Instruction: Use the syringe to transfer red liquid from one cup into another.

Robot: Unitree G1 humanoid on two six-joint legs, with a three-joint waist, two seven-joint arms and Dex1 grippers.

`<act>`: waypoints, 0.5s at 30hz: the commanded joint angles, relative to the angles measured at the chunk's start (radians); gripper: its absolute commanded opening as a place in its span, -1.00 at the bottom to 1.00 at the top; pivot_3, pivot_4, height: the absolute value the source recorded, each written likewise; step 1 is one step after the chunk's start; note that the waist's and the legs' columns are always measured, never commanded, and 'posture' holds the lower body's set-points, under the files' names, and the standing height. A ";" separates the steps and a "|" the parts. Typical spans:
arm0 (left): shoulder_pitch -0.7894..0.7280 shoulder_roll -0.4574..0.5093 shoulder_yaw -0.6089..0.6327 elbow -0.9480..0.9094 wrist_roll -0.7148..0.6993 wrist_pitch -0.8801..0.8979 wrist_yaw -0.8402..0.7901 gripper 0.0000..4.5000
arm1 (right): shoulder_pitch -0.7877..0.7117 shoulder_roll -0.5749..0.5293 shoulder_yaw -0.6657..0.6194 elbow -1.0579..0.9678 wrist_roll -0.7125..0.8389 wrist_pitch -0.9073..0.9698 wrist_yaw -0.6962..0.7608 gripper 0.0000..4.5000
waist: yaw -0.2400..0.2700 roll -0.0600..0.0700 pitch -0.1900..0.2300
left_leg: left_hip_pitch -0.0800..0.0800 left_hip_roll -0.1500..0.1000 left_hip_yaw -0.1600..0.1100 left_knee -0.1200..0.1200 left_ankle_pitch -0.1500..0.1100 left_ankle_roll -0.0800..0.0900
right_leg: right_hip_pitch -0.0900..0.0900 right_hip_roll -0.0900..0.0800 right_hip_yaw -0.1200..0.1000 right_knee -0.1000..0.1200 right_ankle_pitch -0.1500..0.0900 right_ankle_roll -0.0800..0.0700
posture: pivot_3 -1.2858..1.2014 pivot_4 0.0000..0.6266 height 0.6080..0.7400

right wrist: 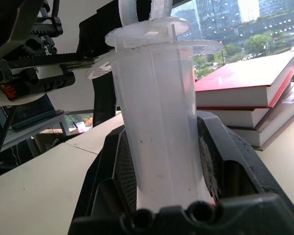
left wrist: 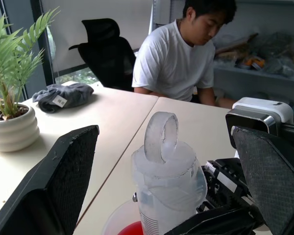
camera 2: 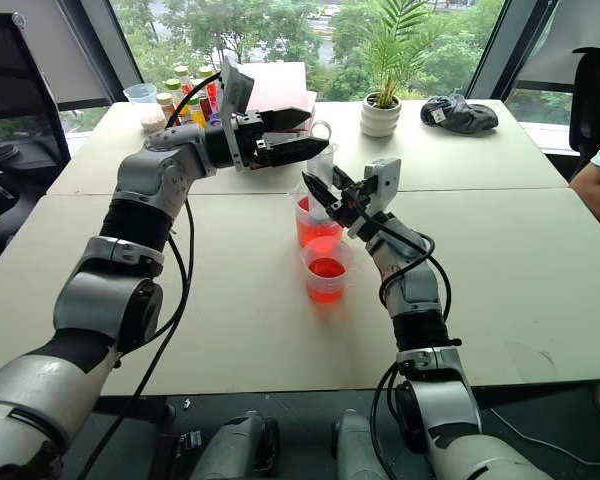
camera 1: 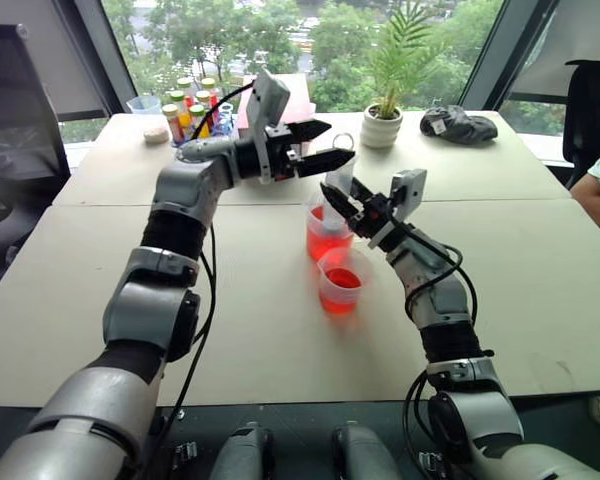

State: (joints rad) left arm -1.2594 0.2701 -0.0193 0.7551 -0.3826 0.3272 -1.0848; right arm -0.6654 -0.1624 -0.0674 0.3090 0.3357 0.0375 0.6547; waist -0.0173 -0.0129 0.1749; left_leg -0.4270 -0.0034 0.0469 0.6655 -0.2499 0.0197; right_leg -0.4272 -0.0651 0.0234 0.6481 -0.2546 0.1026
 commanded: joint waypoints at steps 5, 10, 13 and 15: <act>-0.052 -0.018 0.029 0.062 0.017 -0.064 -0.015 -0.07 | -0.009 -0.007 0.006 -0.035 -0.001 -0.025 0.006 -0.38 | 0.000 0.000 0.000 | 0.000 0.000 0.000 0.000 0.000 0.000 | 0.000 0.000 0.000 0.000 0.000 0.000 | 0.03 -0.52 1.00; -0.046 -0.024 0.026 0.066 0.026 -0.065 -0.032 -0.98 | -0.018 -0.012 0.005 -0.038 0.000 -0.022 0.007 -0.38 | 0.000 0.000 0.000 | 0.000 0.000 0.000 0.000 0.000 0.000 | 0.000 0.000 0.000 0.000 0.000 0.000 | 0.03 -0.52 1.00; -0.053 -0.026 0.034 0.062 0.029 -0.068 -0.029 -0.98 | -0.019 -0.016 0.009 -0.038 0.001 -0.011 0.014 -0.38 | 0.000 0.000 0.000 | 0.000 0.000 0.000 0.000 0.000 0.000 | 0.000 0.000 0.000 0.000 0.000 0.000 | 0.03 -0.52 1.00; -0.062 -0.026 0.039 0.062 0.030 -0.071 -0.019 -0.98 | -0.017 -0.017 0.013 -0.038 0.002 -0.002 0.019 -0.38 | 0.001 0.000 0.000 | 0.000 0.000 0.000 0.000 0.000 0.000 | 0.000 0.000 0.000 0.000 0.000 0.000 | 0.03 -0.52 1.00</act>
State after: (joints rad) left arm -1.2747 0.2483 -0.0033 0.8407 -0.3546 0.2748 -1.1081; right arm -0.6652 -0.1758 -0.0586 0.3091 0.3291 0.0406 0.6638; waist -0.0166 -0.0130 0.1749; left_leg -0.4270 -0.0034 0.0468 0.6656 -0.2499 0.0197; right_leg -0.4272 -0.0651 0.0234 0.6481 -0.2545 0.1027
